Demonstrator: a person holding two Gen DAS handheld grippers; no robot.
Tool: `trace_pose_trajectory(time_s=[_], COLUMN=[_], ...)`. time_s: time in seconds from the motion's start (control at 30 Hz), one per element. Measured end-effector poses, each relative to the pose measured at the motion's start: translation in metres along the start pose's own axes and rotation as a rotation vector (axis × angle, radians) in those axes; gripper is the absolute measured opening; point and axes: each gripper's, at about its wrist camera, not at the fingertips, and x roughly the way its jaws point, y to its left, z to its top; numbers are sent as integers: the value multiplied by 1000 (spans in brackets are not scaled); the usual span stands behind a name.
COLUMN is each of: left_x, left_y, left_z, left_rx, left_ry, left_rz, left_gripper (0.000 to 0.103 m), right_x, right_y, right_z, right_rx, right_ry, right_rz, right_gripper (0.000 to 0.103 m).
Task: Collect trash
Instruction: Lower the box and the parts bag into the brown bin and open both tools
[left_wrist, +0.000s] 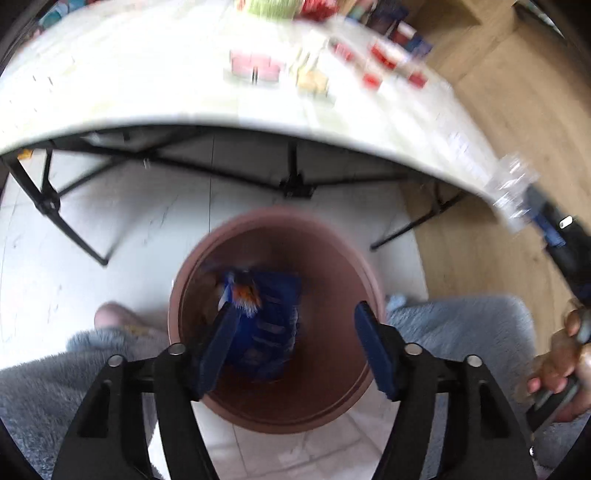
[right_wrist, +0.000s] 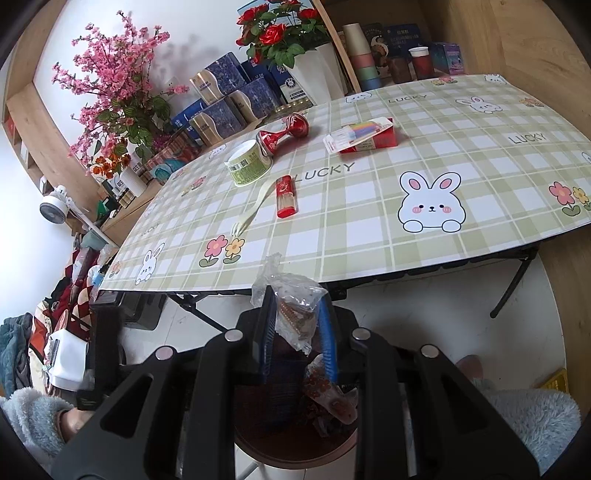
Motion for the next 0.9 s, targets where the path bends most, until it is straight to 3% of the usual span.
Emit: trace_pose_trajectory(time_s=[0.07,0.17,0.37,0.6,0.9], left_x=[-25,-66,-132,-160,-157], left_y=[0,3,11,16,25], left_z=[3,7,7,11,5], left_rx=[-9,-40,-93,-78,-66], left_ry=[-105,-260,-487,-576,-558], left_rz=[-7,7,92,197,255], left_gripper=[82,92,97,97,97], right_x=[2,7,23,48,70], right_y=[0,1,11,16,14], right_z=[-2,-7,-19,-33,-53], right_rx=[-3,-11,-41,-57,-45], right_ry=[10,32,89,185,308], right_rz=[-1,-2,-1,-17,-36], right_gripper=[25,25,25,25,25])
